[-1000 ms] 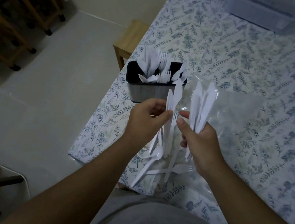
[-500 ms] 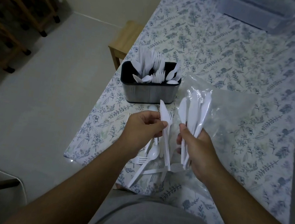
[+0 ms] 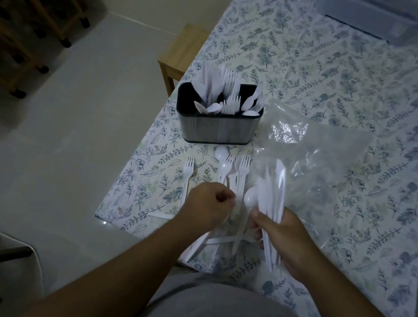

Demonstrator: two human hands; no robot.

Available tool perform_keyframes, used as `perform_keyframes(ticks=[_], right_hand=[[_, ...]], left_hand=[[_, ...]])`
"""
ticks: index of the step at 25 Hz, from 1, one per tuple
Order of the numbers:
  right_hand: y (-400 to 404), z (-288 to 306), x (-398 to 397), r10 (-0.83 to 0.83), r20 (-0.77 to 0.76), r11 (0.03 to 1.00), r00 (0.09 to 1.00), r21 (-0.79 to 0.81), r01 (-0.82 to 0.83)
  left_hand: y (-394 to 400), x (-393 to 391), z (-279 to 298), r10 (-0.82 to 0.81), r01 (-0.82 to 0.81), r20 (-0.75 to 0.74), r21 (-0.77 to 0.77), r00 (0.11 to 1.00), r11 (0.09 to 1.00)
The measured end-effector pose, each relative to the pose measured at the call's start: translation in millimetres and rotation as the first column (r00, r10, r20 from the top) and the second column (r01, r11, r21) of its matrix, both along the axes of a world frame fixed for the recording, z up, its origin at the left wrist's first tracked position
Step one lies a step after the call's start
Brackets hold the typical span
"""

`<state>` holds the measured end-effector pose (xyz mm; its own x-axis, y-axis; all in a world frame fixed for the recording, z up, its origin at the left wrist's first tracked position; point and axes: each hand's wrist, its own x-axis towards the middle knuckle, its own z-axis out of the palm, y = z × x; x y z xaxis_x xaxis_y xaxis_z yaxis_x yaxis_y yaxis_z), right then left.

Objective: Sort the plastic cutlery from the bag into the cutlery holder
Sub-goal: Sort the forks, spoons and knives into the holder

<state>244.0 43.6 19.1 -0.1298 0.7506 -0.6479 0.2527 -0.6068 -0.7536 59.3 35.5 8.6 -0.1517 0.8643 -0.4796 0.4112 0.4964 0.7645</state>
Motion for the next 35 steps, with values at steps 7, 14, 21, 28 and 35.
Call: perform_keyframes(ticks=[7,14,21,28,35], right_hand=[[5.1,1.1,9.0,-0.140,0.061,0.982,0.988,0.133,0.131],[9.2,-2.1,12.6,-0.181,0.033,0.976,0.983,0.130,0.176],[12.8,0.4,9.5,-0.171,0.052,0.981,0.984,0.106,0.165],[12.3,0.8,7.6,-0.186,0.012,0.981,0.983,0.067,0.185],[12.6,0.7,4.9,-0.217,-0.021,0.975,0.976,0.047,0.218]], left_hand=[[22.1,-15.4,-21.8,-0.011,0.013,-0.293,0.004,0.956,1.000],[20.4,-29.7,-22.3,0.076,-0.062,-0.395,0.049,0.916,0.997],[25.3,-15.9,-20.0,-0.134,0.117,-0.452,-0.065,0.882,0.991],[15.3,-31.7,-16.1,0.044,-0.014,-0.454,0.069,0.890,0.998],[19.2,-13.3,-29.3,-0.235,0.219,-0.592,-0.101,0.771,0.971]])
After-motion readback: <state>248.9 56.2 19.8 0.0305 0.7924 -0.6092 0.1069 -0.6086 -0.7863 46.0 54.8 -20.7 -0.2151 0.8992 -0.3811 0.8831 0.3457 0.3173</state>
